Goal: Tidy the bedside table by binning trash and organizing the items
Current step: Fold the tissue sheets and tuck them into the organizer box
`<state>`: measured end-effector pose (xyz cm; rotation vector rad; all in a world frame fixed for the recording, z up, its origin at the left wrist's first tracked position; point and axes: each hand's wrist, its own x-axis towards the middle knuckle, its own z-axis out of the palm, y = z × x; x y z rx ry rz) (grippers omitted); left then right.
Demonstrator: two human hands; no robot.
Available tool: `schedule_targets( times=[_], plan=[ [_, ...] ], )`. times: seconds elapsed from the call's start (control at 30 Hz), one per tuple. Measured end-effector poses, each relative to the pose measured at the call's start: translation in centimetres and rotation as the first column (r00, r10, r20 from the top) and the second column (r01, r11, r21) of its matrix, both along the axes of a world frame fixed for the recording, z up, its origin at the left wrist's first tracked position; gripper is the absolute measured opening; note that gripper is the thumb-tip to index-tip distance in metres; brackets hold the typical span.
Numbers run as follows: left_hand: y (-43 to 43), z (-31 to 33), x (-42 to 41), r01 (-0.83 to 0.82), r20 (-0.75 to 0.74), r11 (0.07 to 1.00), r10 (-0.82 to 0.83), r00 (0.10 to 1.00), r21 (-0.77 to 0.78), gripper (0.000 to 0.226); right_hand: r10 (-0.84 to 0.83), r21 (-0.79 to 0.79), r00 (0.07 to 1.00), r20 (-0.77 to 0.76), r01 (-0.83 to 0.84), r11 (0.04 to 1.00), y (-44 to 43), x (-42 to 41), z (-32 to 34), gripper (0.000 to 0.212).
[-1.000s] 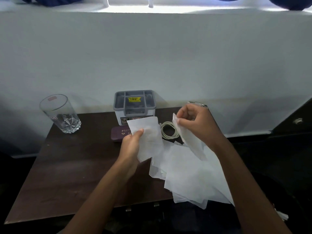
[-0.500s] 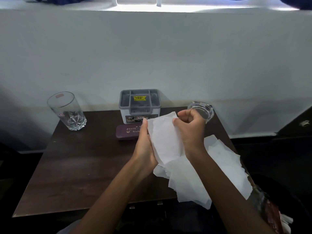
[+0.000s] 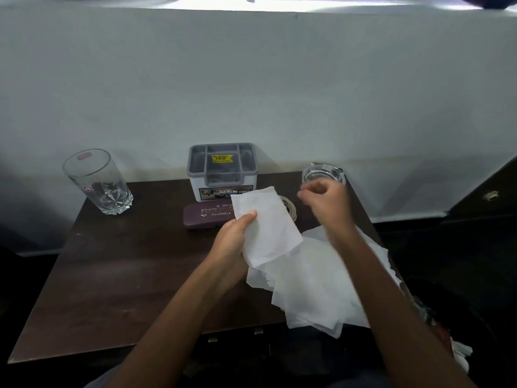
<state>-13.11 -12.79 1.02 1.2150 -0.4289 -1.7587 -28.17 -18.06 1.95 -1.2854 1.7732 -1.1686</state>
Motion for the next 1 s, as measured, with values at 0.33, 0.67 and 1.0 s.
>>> schedule_targets(
  times=[0.33, 0.67, 1.0],
  plan=[
    [-0.1, 0.1, 0.8, -0.060, 0.039, 0.995, 0.057, 0.998, 0.076, 0.030, 0.246, 0.306, 0.712, -0.658, -0.046, 0.951, 0.6, -6.9, -5.0, 0.026],
    [-0.4, 0.1, 1.0, -0.089, 0.085, 0.994, 0.083, 0.993, 0.068, 0.022, 0.078, 0.140, 0.829, -0.554, 0.000, 0.990, -0.1, -6.2, -2.0, 0.011],
    [-0.5, -0.1, 0.9, -0.084, 0.068, 0.994, 0.080, 0.995, 0.071, 0.022, 0.134, -0.176, 0.990, -0.052, -0.141, 0.974, 0.7, -5.0, 3.3, 0.021]
  ],
)
